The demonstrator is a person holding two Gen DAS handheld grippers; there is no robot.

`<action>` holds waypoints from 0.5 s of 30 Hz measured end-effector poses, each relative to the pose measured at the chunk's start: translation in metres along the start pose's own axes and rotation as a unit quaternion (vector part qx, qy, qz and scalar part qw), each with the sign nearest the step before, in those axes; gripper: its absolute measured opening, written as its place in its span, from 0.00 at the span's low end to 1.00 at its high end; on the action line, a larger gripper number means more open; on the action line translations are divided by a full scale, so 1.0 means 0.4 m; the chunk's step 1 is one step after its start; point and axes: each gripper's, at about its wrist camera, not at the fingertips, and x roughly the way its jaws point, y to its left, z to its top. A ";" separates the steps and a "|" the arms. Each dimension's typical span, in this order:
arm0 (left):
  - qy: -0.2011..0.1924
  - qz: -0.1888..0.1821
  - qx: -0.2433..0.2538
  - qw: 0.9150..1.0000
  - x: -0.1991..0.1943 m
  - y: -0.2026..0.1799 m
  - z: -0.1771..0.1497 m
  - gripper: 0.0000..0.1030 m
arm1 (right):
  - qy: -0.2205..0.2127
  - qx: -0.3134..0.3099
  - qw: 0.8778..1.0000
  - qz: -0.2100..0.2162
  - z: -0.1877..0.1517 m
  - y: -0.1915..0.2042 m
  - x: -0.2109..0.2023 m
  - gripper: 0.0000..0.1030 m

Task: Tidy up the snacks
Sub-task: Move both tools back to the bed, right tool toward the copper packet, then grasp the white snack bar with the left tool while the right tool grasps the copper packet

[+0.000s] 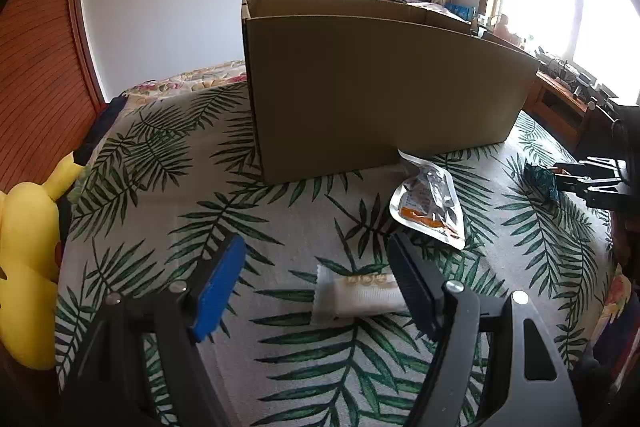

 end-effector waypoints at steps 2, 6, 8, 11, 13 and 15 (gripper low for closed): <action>0.001 0.001 0.001 1.000 0.002 -0.001 0.000 0.72 | 0.002 -0.013 1.000 -0.010 0.007 0.009 0.011 0.48; 0.011 0.002 0.007 1.000 0.013 -0.005 0.000 0.72 | -0.003 -0.016 1.000 -0.007 0.009 0.012 0.021 0.48; 0.017 0.001 0.010 1.000 0.019 -0.009 -0.001 0.72 | -0.006 -0.018 1.000 -0.008 0.006 0.015 0.023 0.46; 0.021 0.000 0.008 1.000 0.021 -0.010 -0.001 0.72 | -0.012 -0.028 1.000 -0.005 0.005 0.031 0.023 0.32; 0.025 -0.004 0.006 1.000 0.022 -0.012 -0.003 0.72 | -0.015 -0.037 0.999 -0.007 0.005 0.039 0.022 0.31; 0.033 -0.006 0.010 0.999 0.022 -0.017 -0.012 0.72 | -0.016 -0.037 0.999 -0.009 0.002 0.043 0.023 0.31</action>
